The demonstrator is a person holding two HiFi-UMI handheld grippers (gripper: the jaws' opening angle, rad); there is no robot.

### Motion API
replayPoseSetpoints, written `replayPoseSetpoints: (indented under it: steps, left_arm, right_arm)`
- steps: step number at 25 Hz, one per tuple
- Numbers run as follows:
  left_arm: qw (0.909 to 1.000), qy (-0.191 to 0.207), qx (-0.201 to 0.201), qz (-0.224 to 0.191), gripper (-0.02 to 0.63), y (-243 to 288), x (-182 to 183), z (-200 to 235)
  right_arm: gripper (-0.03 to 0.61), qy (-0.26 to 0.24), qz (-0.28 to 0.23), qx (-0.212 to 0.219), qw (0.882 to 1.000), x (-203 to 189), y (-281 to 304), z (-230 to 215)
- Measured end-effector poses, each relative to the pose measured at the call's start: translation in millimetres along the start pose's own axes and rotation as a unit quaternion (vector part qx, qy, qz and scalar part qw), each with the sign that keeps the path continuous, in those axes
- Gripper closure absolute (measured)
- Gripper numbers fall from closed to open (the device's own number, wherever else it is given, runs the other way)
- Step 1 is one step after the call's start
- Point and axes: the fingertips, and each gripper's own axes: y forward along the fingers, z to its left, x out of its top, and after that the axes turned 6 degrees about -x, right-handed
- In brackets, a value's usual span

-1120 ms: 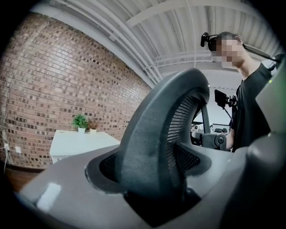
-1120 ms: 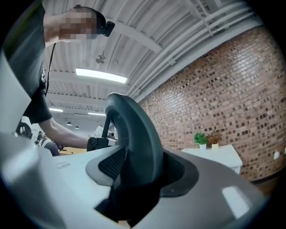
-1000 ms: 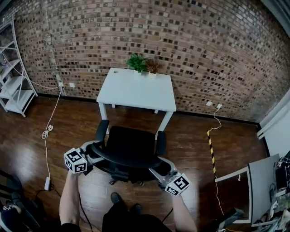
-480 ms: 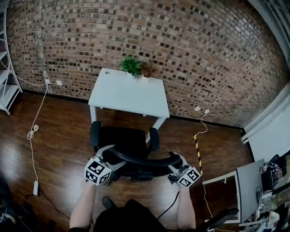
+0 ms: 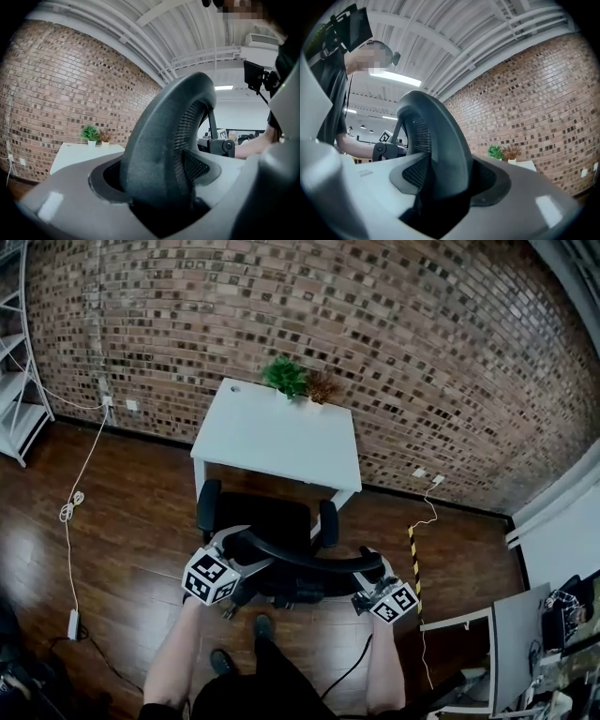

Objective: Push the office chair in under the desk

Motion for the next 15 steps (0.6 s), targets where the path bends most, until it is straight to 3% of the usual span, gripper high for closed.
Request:
replayPoseSetpoints:
  steps: [10,15]
  left_arm:
    - [0.9998,0.009,0.011,-0.011,0.172,83.0,-7.2,46.0]
    - [1.0000,0.003,0.005,-0.006,0.172,121.8,-6.7,92.7]
  right_arm:
    - [0.333,-0.004,-0.016,0.019,1.000,-0.2,23.6,-87.1]
    - [0.334,0.003,-0.025,0.020,0.999,6.7,55.5,-130.4]
